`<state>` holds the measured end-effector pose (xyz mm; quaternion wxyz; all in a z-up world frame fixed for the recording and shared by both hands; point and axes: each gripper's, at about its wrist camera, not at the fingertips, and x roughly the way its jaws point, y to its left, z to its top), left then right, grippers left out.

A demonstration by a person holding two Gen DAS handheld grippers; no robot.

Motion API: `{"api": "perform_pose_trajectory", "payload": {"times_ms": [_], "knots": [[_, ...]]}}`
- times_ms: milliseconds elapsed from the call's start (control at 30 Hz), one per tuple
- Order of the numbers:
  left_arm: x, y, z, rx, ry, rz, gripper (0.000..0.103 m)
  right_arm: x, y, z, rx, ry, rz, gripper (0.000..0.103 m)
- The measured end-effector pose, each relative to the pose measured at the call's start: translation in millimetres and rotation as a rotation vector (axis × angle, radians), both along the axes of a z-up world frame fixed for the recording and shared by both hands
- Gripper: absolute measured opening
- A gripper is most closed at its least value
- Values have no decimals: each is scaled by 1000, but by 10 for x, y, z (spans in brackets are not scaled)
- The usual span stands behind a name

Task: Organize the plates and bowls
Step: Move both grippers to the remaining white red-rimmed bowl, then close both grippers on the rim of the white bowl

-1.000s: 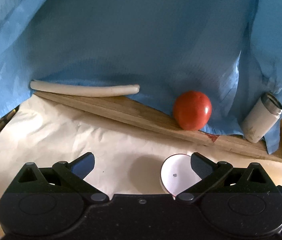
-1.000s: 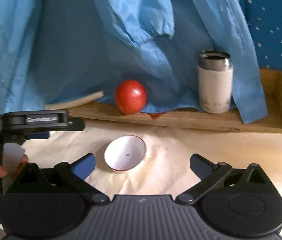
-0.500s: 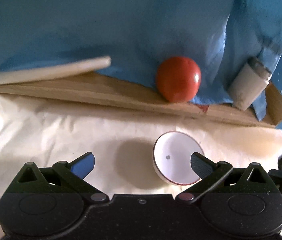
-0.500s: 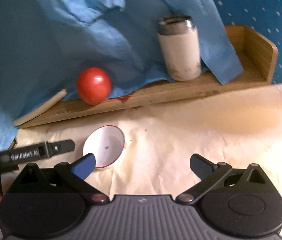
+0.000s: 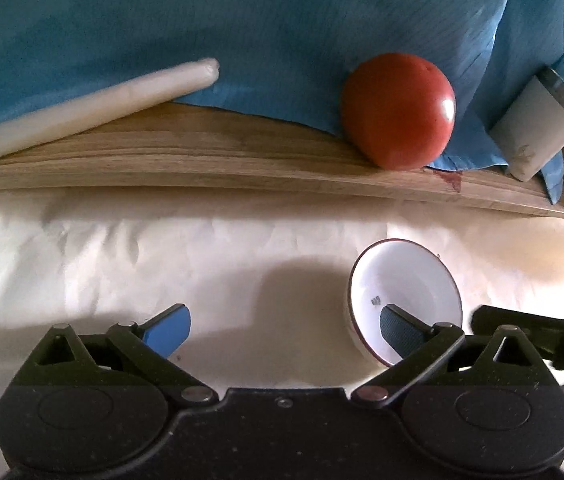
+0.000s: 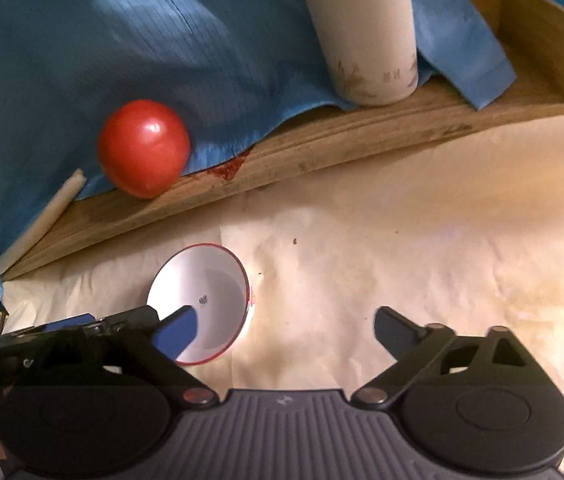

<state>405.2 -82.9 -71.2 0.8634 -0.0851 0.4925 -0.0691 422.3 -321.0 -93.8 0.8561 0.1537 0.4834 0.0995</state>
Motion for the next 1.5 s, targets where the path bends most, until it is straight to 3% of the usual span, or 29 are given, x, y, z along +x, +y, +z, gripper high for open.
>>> {"api": "perform_pose_trajectory", "payload": {"times_ms": [233,400,500,567,767,967,1167,1233,1333,1500], "knots": [[74,30,-46,-23,8,-48,93,26,126,-80,-2,33,-17,77],[99,49,-68,-73,11,-76,75,26,145,-101,1,51,-45,75],[127,52,-87,-92,12,-90,62,38,123,-126,14,60,-61,58],[140,30,-87,-108,16,-100,53,36,107,-134,34,59,-67,52],[202,3,-145,-184,33,-96,39,37,91,-154,89,62,-70,37],[203,-19,-164,-200,44,-84,28,49,98,-167,126,64,-66,27],[192,-64,-194,-213,66,-70,19,63,80,-199,154,74,-69,26],[188,-96,-183,-212,66,-74,13,61,61,-204,176,72,-68,21],[173,-140,-152,-187,61,-77,12,53,23,-212,206,73,-64,12],[123,-223,-70,-166,37,-85,12,-14,-42,-169,213,58,-64,11]]}}
